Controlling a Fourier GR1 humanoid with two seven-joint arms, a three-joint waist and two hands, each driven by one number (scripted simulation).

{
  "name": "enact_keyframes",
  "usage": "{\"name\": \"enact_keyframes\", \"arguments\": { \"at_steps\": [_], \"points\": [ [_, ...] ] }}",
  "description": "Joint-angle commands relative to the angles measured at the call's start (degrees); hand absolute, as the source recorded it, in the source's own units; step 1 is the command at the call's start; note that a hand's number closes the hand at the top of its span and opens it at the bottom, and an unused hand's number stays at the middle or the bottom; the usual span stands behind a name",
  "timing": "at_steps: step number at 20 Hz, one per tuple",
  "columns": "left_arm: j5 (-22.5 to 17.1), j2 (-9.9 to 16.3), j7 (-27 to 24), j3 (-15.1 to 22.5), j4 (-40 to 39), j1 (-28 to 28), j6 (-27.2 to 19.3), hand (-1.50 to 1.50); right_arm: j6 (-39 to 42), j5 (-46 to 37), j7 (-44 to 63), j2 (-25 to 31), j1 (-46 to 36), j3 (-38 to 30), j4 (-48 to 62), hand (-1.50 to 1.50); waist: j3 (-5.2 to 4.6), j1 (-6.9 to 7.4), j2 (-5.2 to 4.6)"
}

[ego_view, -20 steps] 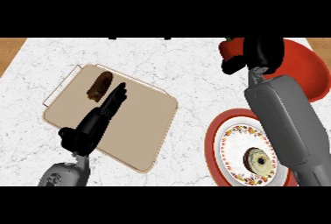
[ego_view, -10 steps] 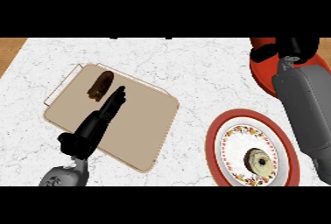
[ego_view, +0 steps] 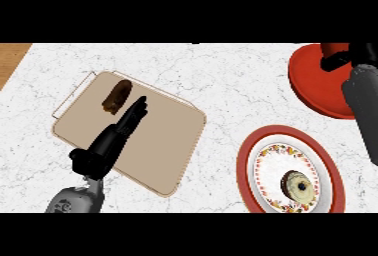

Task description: Pick the bell pepper from the plate and place it in the bowl

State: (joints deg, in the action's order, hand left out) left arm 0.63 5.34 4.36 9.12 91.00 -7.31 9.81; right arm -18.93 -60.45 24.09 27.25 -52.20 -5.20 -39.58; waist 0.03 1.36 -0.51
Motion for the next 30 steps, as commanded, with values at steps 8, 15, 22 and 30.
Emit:
{"name": "enact_keyframes", "arguments": {
  "at_steps": [8,15,22,30],
  "points": [
    [-0.91,0.23,0.5,-0.83,-0.42,-3.01,1.6,0.0,10.57,12.14,-15.35,3.3,-3.17,-10.51,18.81,-1.5,0.14,1.46,-0.75],
    [0.71,-0.62,-1.42,-0.24,-0.94,-0.17,0.43,0.0,3.84,16.29,-24.16,8.03,-4.02,-16.16,20.09,-1.5,0.08,0.68,-0.29],
    [1.23,-1.1,-0.33,-0.3,-0.17,-0.7,-0.39,0.0,-4.16,24.78,-23.05,8.47,-4.17,-25.34,18.66,-1.5,0.06,-0.16,-0.01],
    [0.33,0.38,-1.47,-1.98,0.62,2.67,0.8,0.0,-0.82,34.23,-30.19,15.51,3.99,-33.76,18.63,-1.5,0.02,-0.98,0.3]
  ]
}}
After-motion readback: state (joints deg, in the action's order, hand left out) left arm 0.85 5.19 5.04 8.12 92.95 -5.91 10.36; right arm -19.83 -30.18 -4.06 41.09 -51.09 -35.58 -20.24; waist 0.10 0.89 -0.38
